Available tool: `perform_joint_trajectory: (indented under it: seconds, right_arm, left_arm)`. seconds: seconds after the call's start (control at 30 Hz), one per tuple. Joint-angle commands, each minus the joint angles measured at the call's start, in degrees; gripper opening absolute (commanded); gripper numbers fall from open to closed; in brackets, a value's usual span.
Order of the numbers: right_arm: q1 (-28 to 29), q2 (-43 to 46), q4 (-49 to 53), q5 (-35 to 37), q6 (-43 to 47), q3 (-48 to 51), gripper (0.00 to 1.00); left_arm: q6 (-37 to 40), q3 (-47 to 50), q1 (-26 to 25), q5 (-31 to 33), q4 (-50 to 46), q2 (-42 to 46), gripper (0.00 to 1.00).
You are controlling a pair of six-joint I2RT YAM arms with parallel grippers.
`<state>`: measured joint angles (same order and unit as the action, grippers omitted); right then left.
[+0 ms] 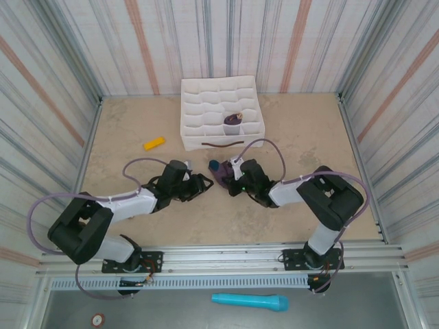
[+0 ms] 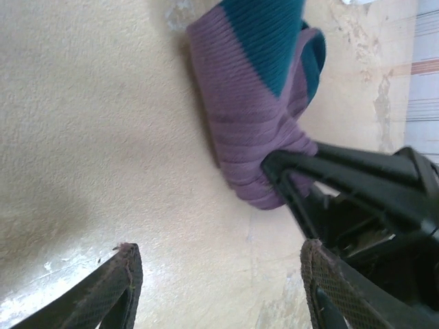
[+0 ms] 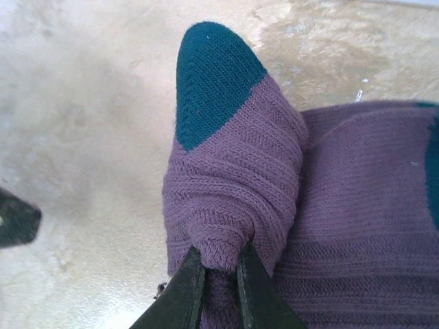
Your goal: Roll the socks
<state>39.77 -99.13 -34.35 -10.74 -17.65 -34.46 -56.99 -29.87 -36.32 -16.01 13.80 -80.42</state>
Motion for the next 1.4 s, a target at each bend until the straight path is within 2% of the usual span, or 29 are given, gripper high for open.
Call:
perform_joint_trajectory:
  seconds: [0.0, 0.23, 0.57, 0.93, 1.2, 1.37]
  right_arm:
    - [-4.79, -6.95, 11.85, -13.61, -6.79, 1.75, 0.00]
    - [-11.91, -13.74, 14.27, -23.44, -13.40, -1.67, 0.00]
    - [-15.20, -18.49, 27.29, -24.78, -17.39, -7.85, 0.00]
    - [-15.80, -18.42, 29.81, -24.29, -19.09, -8.74, 0.00]
    - [-15.86, -17.67, 29.55, -24.58, -19.35, -8.61, 0.00]
    - [-15.83, -15.81, 28.38, -24.52, -19.37, -7.78, 0.00]
  left_arm:
    - [0.92, 0.23, 0.28, -0.58, 1.28, -2.63, 0.63]
    - [1.83, -2.37, 0.28, -1.04, 2.40, -6.53, 0.62]
    - [4.17, -7.67, 0.28, 3.91, 3.98, -10.72, 0.62]
    - [1.46, -11.00, -0.50, 8.50, 13.40, -19.15, 0.62]
    - [-1.91, -11.95, -1.05, 9.24, 19.45, -24.74, 0.56]
    - [-2.93, -12.30, -1.04, 9.10, 19.00, -25.75, 0.42]
